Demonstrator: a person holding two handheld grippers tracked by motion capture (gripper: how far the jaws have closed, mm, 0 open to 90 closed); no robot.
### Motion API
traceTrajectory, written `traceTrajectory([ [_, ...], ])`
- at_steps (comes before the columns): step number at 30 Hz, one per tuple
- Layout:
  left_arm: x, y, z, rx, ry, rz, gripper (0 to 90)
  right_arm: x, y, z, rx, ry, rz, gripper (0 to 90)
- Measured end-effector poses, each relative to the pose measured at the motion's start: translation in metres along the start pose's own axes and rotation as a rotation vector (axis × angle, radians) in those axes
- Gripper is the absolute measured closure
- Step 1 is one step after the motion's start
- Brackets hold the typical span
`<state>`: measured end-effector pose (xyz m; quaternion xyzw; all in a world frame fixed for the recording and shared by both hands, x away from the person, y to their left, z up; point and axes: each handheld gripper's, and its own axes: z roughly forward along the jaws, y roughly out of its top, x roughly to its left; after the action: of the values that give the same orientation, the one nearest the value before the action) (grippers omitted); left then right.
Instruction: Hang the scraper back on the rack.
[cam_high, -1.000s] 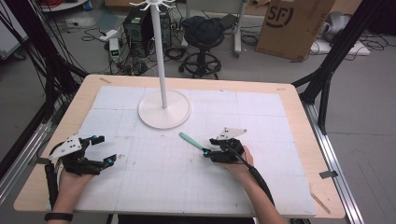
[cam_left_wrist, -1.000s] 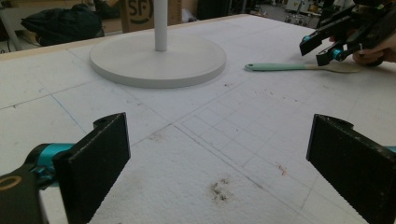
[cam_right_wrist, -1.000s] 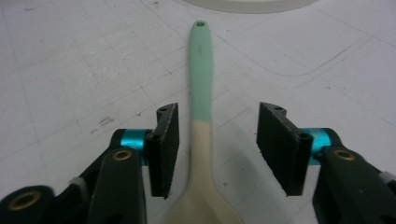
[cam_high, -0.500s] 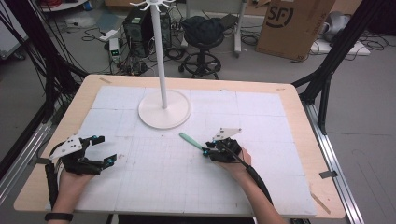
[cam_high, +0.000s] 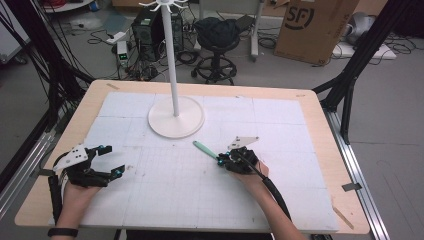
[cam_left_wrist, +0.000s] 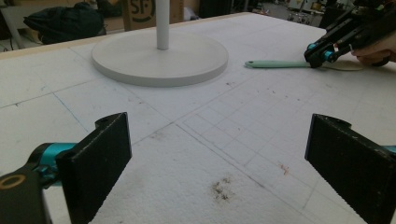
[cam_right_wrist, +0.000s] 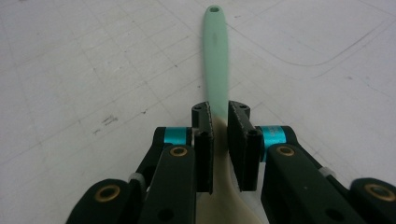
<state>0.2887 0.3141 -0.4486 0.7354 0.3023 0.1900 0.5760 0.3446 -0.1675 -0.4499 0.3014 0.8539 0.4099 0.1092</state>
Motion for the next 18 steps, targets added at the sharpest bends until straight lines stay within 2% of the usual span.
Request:
traceTrajectory([
  [8, 0.000, 0.000, 0.000, -0.001, -0.001, 0.003, 7.6, -0.005, 0.011, -0.019, -0.071, 0.038, 0.036, 81.3],
  [11, 0.000, 0.000, 0.000, -0.001, -0.002, 0.003, 7.6, -0.010, 0.027, -0.039, -0.107, 0.076, 0.044, 81.3],
  [18, 0.000, 0.000, 0.000, -0.002, -0.003, 0.004, 7.7, -0.021, 0.066, -0.078, -0.165, 0.091, 0.028, 81.3],
])
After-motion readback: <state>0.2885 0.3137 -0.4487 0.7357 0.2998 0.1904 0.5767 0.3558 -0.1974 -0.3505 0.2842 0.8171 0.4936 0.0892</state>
